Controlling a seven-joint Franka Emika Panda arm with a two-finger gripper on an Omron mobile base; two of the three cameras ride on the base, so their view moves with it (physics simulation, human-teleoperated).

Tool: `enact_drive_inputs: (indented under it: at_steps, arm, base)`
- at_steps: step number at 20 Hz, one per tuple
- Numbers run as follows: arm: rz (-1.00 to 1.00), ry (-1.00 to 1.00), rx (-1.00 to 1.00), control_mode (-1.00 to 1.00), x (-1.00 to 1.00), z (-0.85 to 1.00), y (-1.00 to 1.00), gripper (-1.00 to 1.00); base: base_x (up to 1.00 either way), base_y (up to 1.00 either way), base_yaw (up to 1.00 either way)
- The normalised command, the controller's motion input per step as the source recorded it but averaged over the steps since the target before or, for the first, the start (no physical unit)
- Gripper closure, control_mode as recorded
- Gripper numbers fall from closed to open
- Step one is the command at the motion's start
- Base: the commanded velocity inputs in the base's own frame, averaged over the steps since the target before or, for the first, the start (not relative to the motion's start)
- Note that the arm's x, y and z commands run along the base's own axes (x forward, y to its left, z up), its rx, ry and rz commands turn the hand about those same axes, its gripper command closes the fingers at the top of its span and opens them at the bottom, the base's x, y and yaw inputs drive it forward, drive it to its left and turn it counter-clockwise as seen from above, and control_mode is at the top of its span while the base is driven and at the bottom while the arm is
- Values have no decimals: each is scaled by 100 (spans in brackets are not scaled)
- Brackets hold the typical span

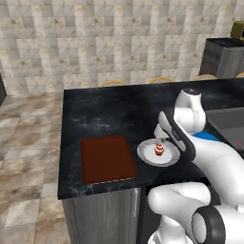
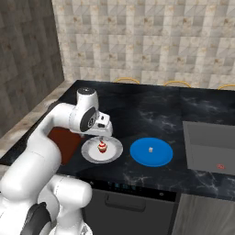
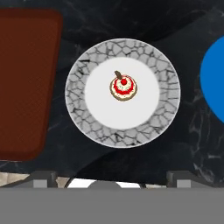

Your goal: Move the dessert items from the plates to the tray.

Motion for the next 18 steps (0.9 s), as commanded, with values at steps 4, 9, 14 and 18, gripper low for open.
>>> enact_drive_inputs:
  at_steps: [4, 9, 14, 18]
  arm:
    - [0, 0, -2, -100, 13, -51, -6, -100]
    - [0, 0, -3, -100, 25, -42, -3, -100]
    - [0, 0, 0, -100, 33, -28, -4, -100]
    - [0, 0, 0, -100, 34, -20, -10, -100]
  base:
    - [0, 0, 0]
    - [0, 0, 0]
    - [0, 0, 0]
    - [0, 0, 0]
